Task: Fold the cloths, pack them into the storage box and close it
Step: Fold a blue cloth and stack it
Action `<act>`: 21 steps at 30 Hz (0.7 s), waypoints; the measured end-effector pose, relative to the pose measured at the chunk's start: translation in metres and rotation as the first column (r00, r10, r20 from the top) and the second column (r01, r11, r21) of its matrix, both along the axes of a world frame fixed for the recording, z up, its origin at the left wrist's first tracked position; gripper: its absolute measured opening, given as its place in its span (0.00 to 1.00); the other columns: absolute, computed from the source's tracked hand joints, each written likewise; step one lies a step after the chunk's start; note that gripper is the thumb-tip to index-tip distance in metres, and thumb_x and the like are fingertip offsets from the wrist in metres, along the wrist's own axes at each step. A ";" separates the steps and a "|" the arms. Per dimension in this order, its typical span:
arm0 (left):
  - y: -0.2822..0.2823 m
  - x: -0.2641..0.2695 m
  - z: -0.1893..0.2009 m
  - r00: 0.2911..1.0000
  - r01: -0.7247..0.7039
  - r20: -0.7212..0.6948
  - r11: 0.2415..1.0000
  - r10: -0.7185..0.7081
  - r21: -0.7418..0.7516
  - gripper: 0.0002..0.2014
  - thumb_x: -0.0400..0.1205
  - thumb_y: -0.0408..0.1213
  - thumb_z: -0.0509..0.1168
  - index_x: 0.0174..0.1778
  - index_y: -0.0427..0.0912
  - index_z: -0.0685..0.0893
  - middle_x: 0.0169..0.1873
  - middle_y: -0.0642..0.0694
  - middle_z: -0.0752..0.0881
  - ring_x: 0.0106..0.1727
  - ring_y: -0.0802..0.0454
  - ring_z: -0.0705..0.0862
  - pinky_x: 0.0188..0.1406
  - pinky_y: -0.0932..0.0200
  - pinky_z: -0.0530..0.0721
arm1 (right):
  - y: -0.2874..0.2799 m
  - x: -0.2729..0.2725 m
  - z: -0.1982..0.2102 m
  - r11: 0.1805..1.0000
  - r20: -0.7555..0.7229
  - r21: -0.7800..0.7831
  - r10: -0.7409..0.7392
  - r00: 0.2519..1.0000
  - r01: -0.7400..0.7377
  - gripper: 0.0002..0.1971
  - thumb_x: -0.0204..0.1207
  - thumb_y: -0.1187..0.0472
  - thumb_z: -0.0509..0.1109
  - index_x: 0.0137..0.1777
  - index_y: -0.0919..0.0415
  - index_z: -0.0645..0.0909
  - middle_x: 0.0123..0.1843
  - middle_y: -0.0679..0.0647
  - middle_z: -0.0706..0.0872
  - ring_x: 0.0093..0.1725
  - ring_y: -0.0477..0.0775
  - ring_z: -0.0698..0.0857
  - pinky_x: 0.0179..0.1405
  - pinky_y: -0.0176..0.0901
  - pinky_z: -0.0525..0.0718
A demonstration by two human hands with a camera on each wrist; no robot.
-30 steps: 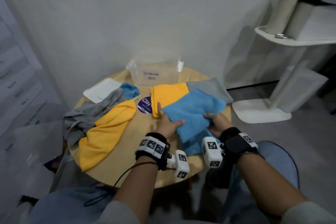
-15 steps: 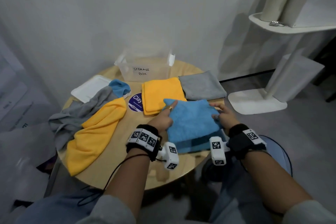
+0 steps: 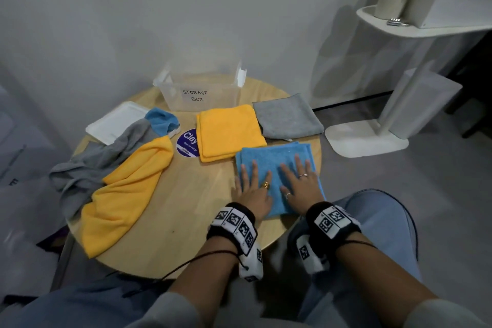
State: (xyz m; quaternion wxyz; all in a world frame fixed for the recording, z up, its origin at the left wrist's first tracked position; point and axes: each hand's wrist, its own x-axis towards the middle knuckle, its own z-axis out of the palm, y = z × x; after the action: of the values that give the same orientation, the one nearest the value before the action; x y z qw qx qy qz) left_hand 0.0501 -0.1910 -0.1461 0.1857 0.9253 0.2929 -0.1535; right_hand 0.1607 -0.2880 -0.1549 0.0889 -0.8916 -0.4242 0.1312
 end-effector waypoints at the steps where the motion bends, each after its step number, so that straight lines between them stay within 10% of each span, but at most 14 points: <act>1: -0.001 0.000 -0.006 1.000 0.026 -0.013 1.000 -0.026 -0.004 0.32 0.87 0.50 0.47 0.82 0.54 0.36 0.80 0.46 0.27 0.79 0.40 0.25 0.77 0.36 0.32 | 0.004 -0.006 -0.003 0.996 -0.001 -0.062 0.058 0.998 -0.058 0.30 0.84 0.50 0.52 0.83 0.47 0.45 0.84 0.58 0.35 0.83 0.66 0.37 0.81 0.59 0.41; 9: 0.020 0.007 -0.015 0.983 -0.182 -0.039 0.976 0.178 -0.119 0.48 0.78 0.65 0.57 0.81 0.50 0.32 0.78 0.40 0.25 0.80 0.34 0.29 0.80 0.38 0.39 | 0.016 0.013 -0.011 0.985 -0.111 -0.163 0.046 0.993 -0.063 0.30 0.83 0.45 0.52 0.82 0.41 0.44 0.85 0.53 0.39 0.83 0.62 0.38 0.80 0.61 0.39; 12: 0.031 0.019 -0.006 0.891 -0.372 0.230 0.920 0.391 -0.122 0.42 0.80 0.59 0.59 0.82 0.38 0.51 0.82 0.39 0.51 0.82 0.38 0.52 0.80 0.43 0.56 | 0.021 0.024 -0.006 0.978 -0.162 0.171 -0.093 0.982 0.121 0.30 0.78 0.46 0.59 0.79 0.56 0.62 0.82 0.61 0.59 0.82 0.63 0.55 0.80 0.59 0.54; 15: 0.049 0.032 0.009 0.742 -0.551 0.404 0.830 0.535 -0.086 0.22 0.85 0.49 0.56 0.65 0.34 0.78 0.65 0.38 0.78 0.67 0.39 0.75 0.64 0.44 0.75 | 0.025 0.050 0.000 0.823 -0.221 0.312 -0.423 0.879 0.475 0.27 0.78 0.54 0.65 0.74 0.65 0.68 0.72 0.67 0.72 0.73 0.67 0.69 0.73 0.55 0.66; 21: 0.073 0.042 0.006 0.744 -0.540 0.273 0.790 0.609 -0.291 0.15 0.82 0.45 0.64 0.49 0.35 0.84 0.49 0.39 0.87 0.50 0.38 0.85 0.39 0.55 0.78 | 0.032 0.079 -0.003 0.810 -0.365 0.211 -0.454 0.813 0.547 0.15 0.77 0.56 0.69 0.55 0.69 0.83 0.53 0.66 0.87 0.54 0.67 0.83 0.52 0.51 0.79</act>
State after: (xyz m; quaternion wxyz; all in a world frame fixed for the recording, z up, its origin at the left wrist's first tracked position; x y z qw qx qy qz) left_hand 0.0918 -0.1175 -0.1400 0.3620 0.7783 0.5103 0.0522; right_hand 0.2396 -0.2563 -0.1579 0.3202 -0.9172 -0.1679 0.1677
